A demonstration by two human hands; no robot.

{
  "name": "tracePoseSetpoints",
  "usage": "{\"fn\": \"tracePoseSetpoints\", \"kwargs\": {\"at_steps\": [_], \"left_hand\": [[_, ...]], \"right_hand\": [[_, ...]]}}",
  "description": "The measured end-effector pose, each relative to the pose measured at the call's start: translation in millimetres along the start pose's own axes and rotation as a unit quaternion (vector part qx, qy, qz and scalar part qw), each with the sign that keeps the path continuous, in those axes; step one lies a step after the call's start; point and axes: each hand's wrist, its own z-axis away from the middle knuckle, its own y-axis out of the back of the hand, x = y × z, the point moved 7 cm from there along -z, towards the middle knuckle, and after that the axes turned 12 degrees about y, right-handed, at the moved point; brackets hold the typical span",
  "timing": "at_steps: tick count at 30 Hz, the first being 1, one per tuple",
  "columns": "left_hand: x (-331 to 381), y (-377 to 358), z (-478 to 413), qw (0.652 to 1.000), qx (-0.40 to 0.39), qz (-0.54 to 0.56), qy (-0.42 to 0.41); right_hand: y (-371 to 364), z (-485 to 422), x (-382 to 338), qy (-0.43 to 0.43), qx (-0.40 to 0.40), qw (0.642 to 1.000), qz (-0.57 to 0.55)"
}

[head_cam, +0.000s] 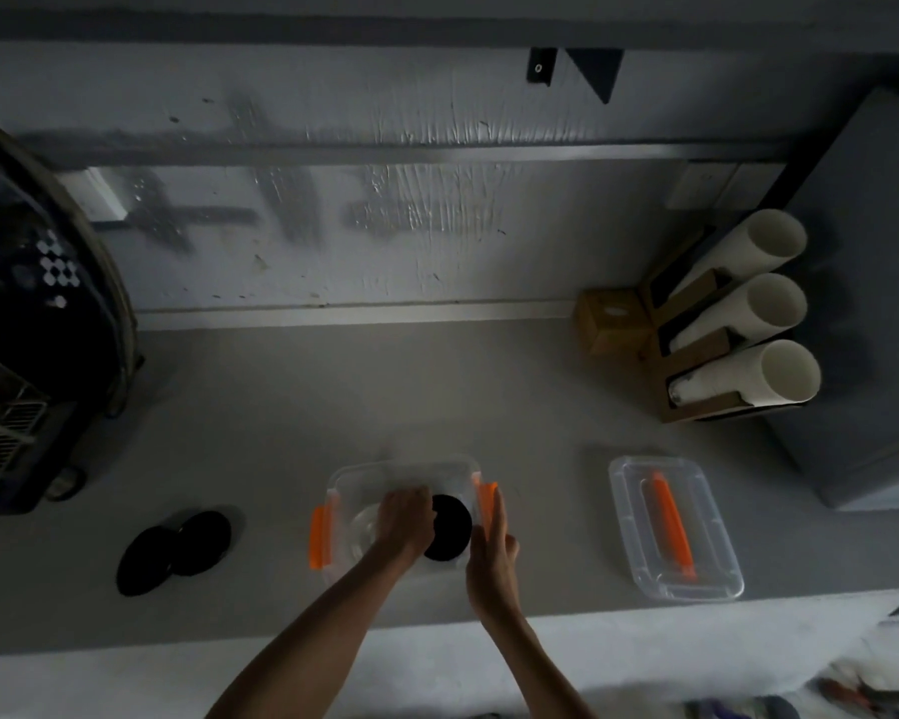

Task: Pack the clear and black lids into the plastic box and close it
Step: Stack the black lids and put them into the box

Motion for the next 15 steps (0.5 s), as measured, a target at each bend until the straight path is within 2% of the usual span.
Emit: {"fn": "tracePoseSetpoints", "kwargs": {"at_steps": [3,6,8,12,14,15], "left_hand": [[9,6,11,0.999,0.021,-0.019,-0.044],[14,31,29,0.99,0.095,-0.011,-0.108],[7,51,39,0.984,0.131,0.015,-0.117],[-46,90,52,0.974,0.184,0.116,-0.058],[-84,105,62,0.958,0.228,0.167,-0.042],[-104,111,67,0.951,0.244,0.186,-0.031]], "right_hand": [[-2,-2,1,-0.001,-0.021,1.0,-0.005],[-1,-5,-5,0.01,-0.039,0.999,0.003],[3,-5,-10,0.036,-0.037,0.998,0.027],[14,1,-18,0.025,-0.025,0.994,0.099],[21,9,-36,0.045,0.03,0.985,0.166],[21,13,-53,0.086,0.062,0.976,0.192]]}}
